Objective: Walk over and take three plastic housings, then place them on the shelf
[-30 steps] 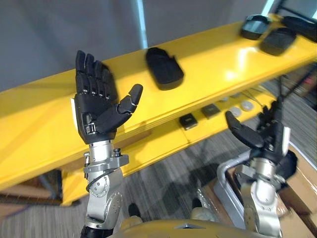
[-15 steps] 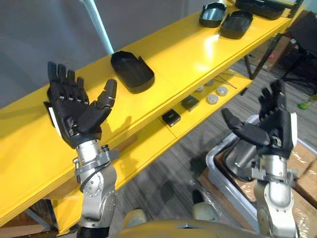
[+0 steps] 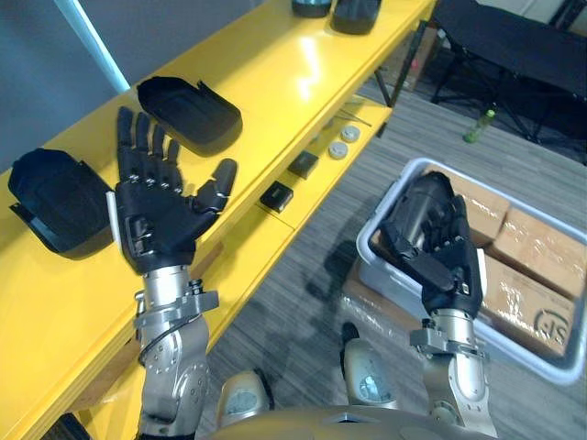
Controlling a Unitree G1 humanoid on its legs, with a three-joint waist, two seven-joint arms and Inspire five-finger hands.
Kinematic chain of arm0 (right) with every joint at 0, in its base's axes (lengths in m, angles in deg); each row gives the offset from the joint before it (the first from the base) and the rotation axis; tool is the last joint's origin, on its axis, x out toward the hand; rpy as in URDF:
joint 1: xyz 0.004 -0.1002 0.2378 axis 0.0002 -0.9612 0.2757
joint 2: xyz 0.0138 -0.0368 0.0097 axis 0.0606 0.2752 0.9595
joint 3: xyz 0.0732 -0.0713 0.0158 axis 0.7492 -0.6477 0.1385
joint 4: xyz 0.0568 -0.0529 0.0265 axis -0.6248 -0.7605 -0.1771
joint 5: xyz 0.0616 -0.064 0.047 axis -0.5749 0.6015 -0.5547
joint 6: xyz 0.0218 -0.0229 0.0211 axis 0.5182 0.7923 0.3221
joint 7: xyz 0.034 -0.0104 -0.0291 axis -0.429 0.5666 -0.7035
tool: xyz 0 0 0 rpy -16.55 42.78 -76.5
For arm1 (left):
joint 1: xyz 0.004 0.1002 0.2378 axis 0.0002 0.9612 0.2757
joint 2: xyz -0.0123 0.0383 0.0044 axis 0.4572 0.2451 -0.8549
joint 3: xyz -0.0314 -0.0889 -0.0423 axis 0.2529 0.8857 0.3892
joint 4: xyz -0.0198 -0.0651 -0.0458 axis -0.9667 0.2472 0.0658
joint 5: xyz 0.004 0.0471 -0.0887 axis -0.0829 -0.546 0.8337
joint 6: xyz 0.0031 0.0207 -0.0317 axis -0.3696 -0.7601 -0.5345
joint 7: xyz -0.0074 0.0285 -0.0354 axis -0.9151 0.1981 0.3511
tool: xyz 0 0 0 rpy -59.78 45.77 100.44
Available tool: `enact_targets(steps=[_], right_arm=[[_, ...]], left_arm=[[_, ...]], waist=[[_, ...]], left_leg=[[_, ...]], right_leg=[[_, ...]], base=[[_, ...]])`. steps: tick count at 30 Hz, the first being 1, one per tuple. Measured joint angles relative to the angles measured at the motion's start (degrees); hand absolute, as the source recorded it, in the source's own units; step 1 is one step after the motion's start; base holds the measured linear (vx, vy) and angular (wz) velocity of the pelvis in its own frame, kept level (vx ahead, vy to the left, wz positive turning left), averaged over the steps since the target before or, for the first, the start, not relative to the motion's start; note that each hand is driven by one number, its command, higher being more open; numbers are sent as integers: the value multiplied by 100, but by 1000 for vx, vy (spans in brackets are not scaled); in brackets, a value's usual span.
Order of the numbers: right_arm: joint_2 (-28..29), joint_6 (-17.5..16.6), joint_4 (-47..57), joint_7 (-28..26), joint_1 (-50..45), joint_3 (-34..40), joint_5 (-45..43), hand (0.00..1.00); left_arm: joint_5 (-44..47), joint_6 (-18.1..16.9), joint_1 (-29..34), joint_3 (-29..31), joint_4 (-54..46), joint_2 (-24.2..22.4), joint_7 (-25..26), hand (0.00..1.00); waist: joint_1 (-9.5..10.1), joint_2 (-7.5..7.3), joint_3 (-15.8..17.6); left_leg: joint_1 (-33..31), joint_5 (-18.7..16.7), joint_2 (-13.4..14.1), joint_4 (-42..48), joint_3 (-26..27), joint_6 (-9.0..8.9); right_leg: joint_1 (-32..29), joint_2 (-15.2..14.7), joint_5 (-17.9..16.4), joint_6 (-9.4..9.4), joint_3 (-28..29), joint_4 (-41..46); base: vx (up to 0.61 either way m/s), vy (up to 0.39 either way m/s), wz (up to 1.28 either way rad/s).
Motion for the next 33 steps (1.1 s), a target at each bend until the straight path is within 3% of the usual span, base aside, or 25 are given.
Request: enact_targets(steps=[2,3,5,6,7,8,9,10,11,12,13,14,15,16,19,21,22,24,28,33], right_arm=[[-41,-14,-382,231,372,-343,69,100],[5,-14,-528,332,517,-492,116,100],[99,-11,-553,491,439,-584,173,100],[115,-10,-553,549,292,-629,185,100],[109,0,-554,589,158,-657,185,100],[44,26,-555,601,75,-649,182,100],[-106,62,-555,604,63,-563,172,100],[-309,103,-558,579,76,-458,151,100],[-517,153,-565,548,62,-244,112,100],[-590,159,-591,538,61,-132,110,100],[-662,163,-626,518,36,95,113,100],[-667,153,-622,484,-15,307,108,100],[-673,154,-628,440,-72,451,50,100],[-692,154,-650,397,-117,560,-29,100],[-793,156,-965,250,-57,804,-126,100],[-856,172,-1267,241,131,865,-173,100],[-823,205,-1503,304,380,882,-186,100],[-694,315,-1695,454,636,859,-286,100],[-572,464,-2586,797,1468,859,-270,100],[-729,660,-4137,1351,3351,1181,-276,100]], left_arm=[[38,60,7,-50,273,16,-76,100],[187,111,11,-139,414,35,-175,100],[476,128,67,-405,567,39,-446,100],[644,147,104,-672,582,96,-538,100],[688,155,85,-893,616,179,-594,100],[682,184,44,-1134,692,176,-612,100],[677,253,-104,-1491,867,93,-612,100],[671,337,-266,-1751,1037,-36,-538,100],[670,487,-448,-2062,1166,-194,-477,100],[668,532,-528,-2177,1224,-252,-471,100],[514,634,-642,-2293,1300,-309,-445,100],[330,649,-684,-2295,1323,-318,-447,100],[324,648,-680,-2276,1323,-317,-448,100],[324,646,-651,-2237,1325,-312,-444,100],[324,607,-555,-1958,1441,-253,-329,100],[328,606,-522,-1696,1543,-234,-299,100],[328,605,-474,-1509,1555,-186,-313,100],[330,610,-290,-1300,1555,9,-352,100],[139,611,55,-1092,1384,216,-441,100],[-134,611,-154,-1101,1001,247,-295,100]], waist=[[163,85,-40],[233,82,-47],[261,-36,-111],[256,-138,-172],[240,-276,-271],[218,-267,-354],[109,-109,-399],[-2,98,-404],[-170,211,-403],[-240,232,-402],[-349,224,-397],[-428,222,-396],[-424,173,-365],[-375,186,-373],[-290,253,-416],[-180,323,-459],[-79,237,-411],[63,102,-327],[470,32,-322],[673,8,-6]], left_leg=[[17,27,296,-13,208,-97],[22,100,481,-34,275,-248],[28,262,731,-88,338,-524],[18,413,873,-102,356,-789],[10,519,957,-147,355,-973],[13,687,1100,-304,383,-1060],[2,937,1287,-599,321,-1009],[-13,1140,1433,-817,238,-938],[4,1439,1504,-998,183,-855],[3,1569,1532,-1005,166,-776],[-2,1798,1540,-923,150,-500],[-77,1982,1538,-740,152,-251],[-105,1995,1515,-598,147,-208],[-77,1766,1385,-502,80,-290],[-59,1052,860,-615,-189,-230],[-33,797,723,-927,-299,-367],[-19,781,594,-1018,-338,-626],[58,767,395,-959,-311,-753],[-136,400,209,-451,-357,-707],[-918,507,162,-188,-904,-744]], right_leg=[[191,-341,-38,-62,-246,83],[270,-594,-31,-56,-317,76],[398,-871,53,65,-434,-119],[549,-910,316,403,-546,-562],[675,-866,168,880,-730,-860],[754,-726,-208,1112,-920,-1110],[745,-460,-458,1117,-1074,-1310],[634,-243,-480,1048,-1080,-1294],[517,-116,-548,911,-1079,-1180],[469,-79,-576,859,-1070,-1112],[461,-55,-618,784,-1041,-1069],[498,-53,-632,741,-1020,-1107],[528,-66,-630,711,-976,-1139],[549,-92,-613,681,-908,-1200],[527,-160,-422,741,-866,-1440],[451,-171,-222,836,-859,-1595],[417,-258,-86,922,-803,-1679],[599,-440,139,1026,-795,-1931],[1020,-656,676,1105,-1122,-2702],[857,-602,1014,1035,-1521,-3058]], base=[[-147,-171,-83],[-105,-296,-72],[-69,-381,-44],[-19,-487,-29],[19,-635,-37],[59,-658,-44],[62,-532,-41],[36,-420,-34],[11,-255,-18],[12,-307,-24],[9,-262,-24],[3,-234,-26],[-8,-104,-27],[-38,21,-32],[-52,81,-9],[-62,133,2],[-63,166,-9],[-95,202,-7],[-105,168,-1],[-118,24,35]])
